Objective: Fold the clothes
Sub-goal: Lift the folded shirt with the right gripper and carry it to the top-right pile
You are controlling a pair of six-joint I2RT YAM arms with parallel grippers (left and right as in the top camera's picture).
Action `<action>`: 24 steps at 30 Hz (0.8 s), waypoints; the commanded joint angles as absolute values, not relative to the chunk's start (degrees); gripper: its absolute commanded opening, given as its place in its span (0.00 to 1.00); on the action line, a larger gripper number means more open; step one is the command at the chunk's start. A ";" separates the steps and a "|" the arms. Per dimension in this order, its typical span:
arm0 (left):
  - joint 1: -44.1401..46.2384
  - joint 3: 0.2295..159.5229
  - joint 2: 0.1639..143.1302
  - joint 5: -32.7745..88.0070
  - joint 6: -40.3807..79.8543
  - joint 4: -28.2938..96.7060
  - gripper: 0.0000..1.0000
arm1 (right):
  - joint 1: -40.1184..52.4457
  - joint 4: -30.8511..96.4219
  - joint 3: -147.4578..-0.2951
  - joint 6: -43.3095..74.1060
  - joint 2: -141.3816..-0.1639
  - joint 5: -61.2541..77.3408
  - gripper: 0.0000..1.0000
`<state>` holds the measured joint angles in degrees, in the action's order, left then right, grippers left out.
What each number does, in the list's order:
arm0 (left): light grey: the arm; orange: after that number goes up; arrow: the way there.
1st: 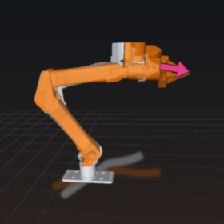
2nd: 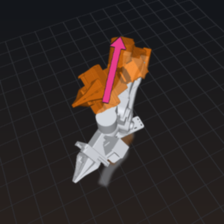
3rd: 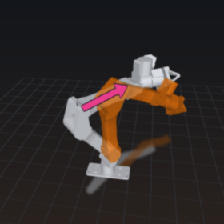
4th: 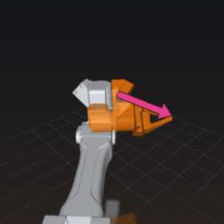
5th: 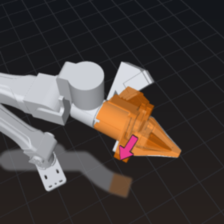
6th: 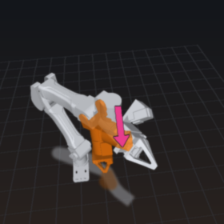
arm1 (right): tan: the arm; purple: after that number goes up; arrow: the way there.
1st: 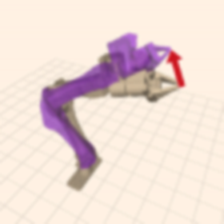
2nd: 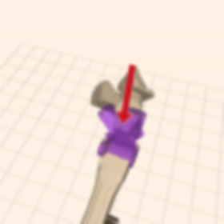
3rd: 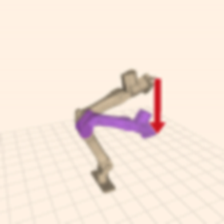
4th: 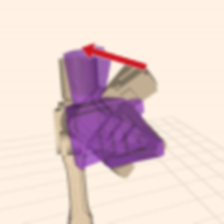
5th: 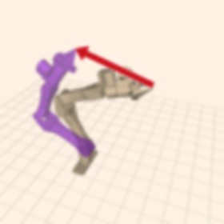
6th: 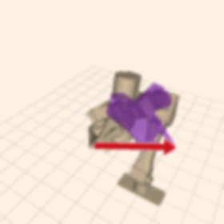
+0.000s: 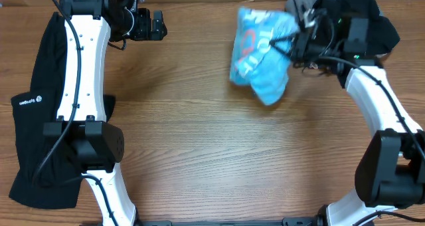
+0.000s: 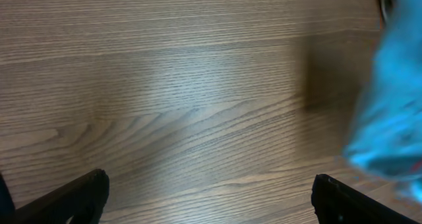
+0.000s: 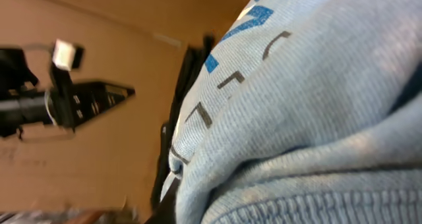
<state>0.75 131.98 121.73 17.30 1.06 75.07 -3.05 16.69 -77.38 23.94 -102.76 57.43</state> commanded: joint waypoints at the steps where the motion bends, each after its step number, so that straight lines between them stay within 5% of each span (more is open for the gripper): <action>1: 0.78 132.86 120.64 16.95 -0.01 74.98 1.00 | -4.54 12.95 -83.11 27.99 -100.07 50.19 0.04; 12: 0.78 132.86 120.64 16.93 -0.03 74.96 1.00 | -10.35 -5.98 -85.27 46.89 -100.84 23.55 0.04; 24: 0.78 132.86 120.64 16.91 -0.01 74.56 1.00 | -19.44 -20.69 -85.27 56.05 -113.32 24.12 0.04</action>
<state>0.75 131.98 121.73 17.30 1.06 74.98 -18.15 -19.31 -83.66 52.69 -109.12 24.40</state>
